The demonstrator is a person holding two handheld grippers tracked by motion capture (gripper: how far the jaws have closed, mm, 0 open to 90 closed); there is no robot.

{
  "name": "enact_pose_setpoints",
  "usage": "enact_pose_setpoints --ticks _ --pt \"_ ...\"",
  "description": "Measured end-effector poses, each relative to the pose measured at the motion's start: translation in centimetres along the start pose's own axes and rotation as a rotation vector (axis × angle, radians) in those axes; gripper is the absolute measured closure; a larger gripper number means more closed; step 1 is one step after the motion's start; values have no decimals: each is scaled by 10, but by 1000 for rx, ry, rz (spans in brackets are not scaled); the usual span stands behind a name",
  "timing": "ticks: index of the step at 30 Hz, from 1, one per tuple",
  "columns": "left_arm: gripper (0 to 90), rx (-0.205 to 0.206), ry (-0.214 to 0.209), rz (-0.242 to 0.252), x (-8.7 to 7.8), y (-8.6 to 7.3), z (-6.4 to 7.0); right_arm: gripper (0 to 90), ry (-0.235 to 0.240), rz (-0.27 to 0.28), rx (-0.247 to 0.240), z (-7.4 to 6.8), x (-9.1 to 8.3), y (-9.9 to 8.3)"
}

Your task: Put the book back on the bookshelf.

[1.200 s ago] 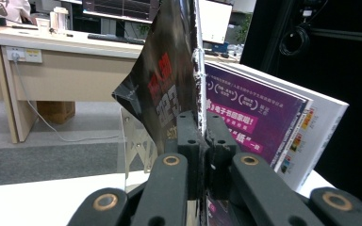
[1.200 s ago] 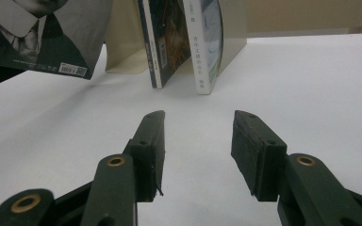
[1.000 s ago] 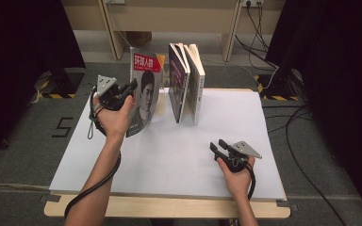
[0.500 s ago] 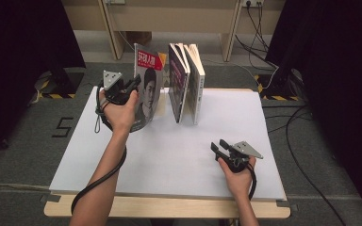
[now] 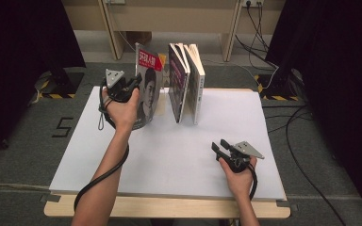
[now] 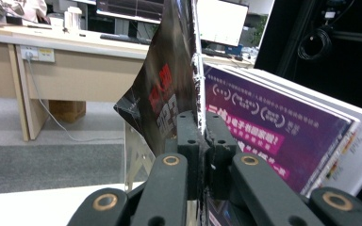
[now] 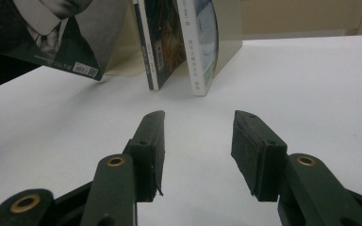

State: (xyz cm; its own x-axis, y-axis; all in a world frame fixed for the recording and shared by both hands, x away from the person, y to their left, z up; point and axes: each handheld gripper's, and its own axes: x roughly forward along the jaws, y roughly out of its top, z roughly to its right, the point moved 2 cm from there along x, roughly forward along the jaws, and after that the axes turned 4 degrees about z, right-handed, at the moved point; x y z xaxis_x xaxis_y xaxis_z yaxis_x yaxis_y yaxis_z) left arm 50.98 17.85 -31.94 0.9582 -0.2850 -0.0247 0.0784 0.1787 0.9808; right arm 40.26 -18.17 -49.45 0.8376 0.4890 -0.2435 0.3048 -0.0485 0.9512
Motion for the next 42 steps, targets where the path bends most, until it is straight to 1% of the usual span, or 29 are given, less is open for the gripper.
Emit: enact_pose_setpoints --ticks 1,4,7,11,12,13,16,19,22,24,25,27,28,30,31,32,33,34,35,36,40,42 --pt "867 0 0 0 0 0 0 553 0 0 1 0 0 0" --pt "866 -1 7 25 7 8 -1 552 2 0 0 0 1 0" --pt "866 -2 9 30 10 9 -1 553 4 0 -1 0 1 -1" --pt "866 5 24 29 19 6 -2 553 2 -3 2 1 1 -1" --pt "866 5 24 29 19 6 -2 553 2 -3 2 1 1 -1" --pt "866 6 29 20 24 3 -2 553 3 -2 0 1 1 -1" --pt "865 4 27 24 29 0 -2 552 4 0 -1 0 1 -1" --pt "865 -4 32 32 31 0 -1 553 2 -6 3 0 1 -1" --pt "864 0 33 38 33 -1 1 552 4 -9 0 0 2 -1" --pt "863 16 38 42 36 -6 3 552 4 -3 0 -1 2 -1" --pt "862 16 38 42 36 -6 3 552 6 -7 -1 -1 2 -1" --pt "861 30 52 42 38 -11 3 552 6 -8 -5 0 1 -2" --pt "861 35 53 41 38 -13 2 552 4 -8 3 0 1 -2" --pt "859 34 55 43 40 -19 0 552 2 -6 8 0 0 -2" --pt "858 34 55 43 40 -19 0 552 2 -6 8 0 0 -2" --pt "858 44 54 44 40 -20 -1 552 2 -8 8 0 0 -2" --pt "857 44 54 44 40 -20 -1 552 0 -6 -3 1 1 -2" --pt "855 59 55 43 40 -22 -1 552 3 -11 2 0 1 -2" --pt "853 59 55 43 40 -22 -1 552 3 -11 2 0 1 -2" --pt "853 68 52 42 39 -22 -1 552 3 -10 -1 0 1 -2" --pt "830 82 55 19 37 -26 -6 552 7 -12 3 -1 1 -3" --pt "823 85 52 -7 34 -27 -9 552 6 -12 4 -1 1 -3"
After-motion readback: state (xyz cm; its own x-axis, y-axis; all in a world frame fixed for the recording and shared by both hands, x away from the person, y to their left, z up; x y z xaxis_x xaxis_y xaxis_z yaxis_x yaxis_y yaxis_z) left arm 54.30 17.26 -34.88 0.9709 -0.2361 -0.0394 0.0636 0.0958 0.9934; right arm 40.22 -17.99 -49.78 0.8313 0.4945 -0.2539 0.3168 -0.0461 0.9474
